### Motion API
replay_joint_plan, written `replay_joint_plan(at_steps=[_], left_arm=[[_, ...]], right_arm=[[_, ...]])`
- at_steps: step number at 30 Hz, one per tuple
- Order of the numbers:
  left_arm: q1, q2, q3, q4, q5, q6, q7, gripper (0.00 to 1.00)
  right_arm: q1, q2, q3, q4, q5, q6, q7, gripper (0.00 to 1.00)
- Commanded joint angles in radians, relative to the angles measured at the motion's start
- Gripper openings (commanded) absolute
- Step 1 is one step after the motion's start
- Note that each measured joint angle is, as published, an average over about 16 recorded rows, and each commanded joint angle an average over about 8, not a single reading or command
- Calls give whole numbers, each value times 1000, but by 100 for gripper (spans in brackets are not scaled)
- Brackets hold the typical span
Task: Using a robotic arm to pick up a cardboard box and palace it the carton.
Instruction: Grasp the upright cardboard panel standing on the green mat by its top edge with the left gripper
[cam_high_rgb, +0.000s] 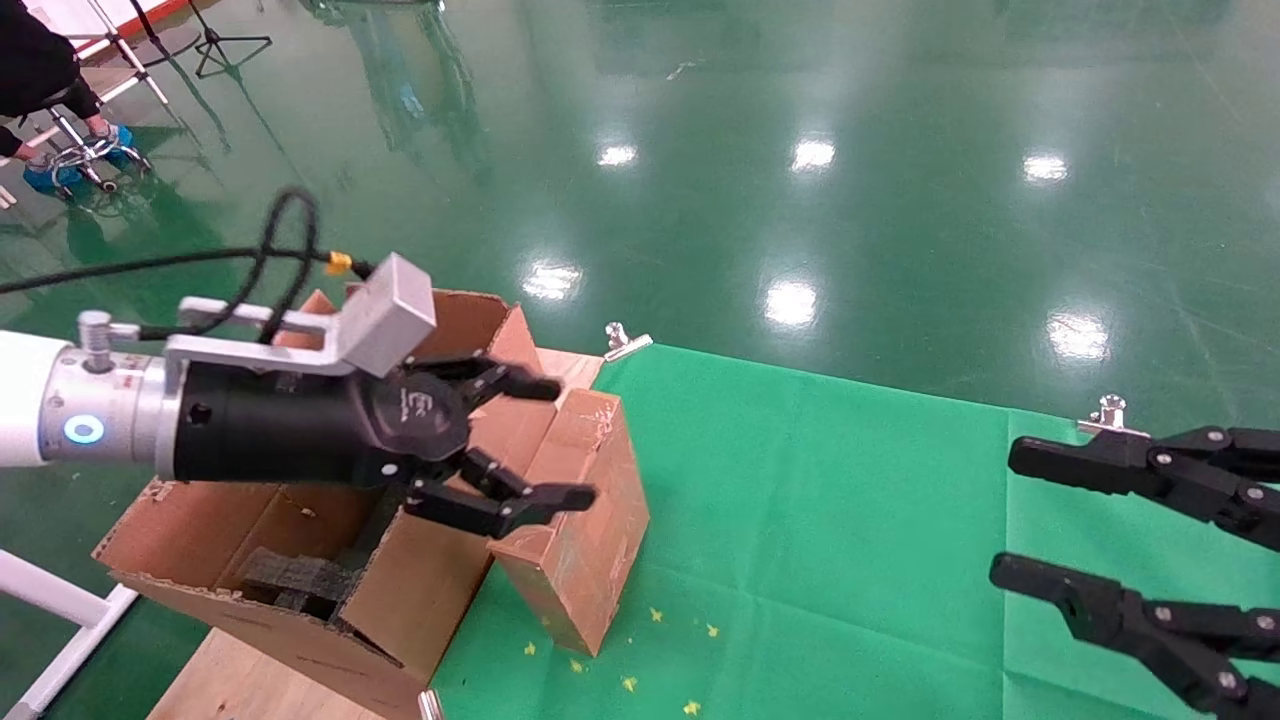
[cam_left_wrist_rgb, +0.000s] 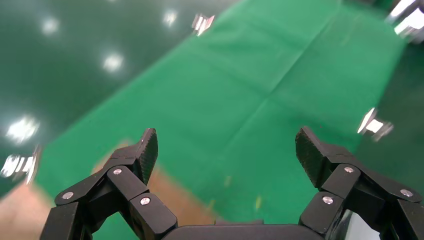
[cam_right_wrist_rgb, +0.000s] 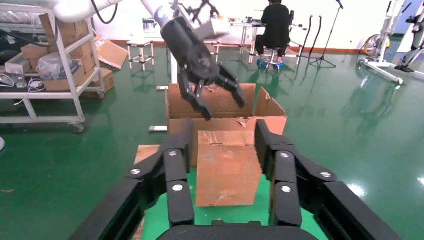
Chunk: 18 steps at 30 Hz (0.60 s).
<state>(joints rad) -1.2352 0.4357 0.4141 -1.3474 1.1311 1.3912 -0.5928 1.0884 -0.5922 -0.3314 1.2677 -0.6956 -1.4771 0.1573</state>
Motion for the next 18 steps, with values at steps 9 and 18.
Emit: replay_joint_plan(at_steps=[9, 18], left_arm=[[-89, 2, 55, -11, 139, 32, -91, 100], [-150, 42, 99, 20, 222, 72, -194, 100]], right_arm=[[0, 0, 0, 0, 0, 0, 0, 0], [0, 0, 0, 0, 0, 0, 0, 0]])
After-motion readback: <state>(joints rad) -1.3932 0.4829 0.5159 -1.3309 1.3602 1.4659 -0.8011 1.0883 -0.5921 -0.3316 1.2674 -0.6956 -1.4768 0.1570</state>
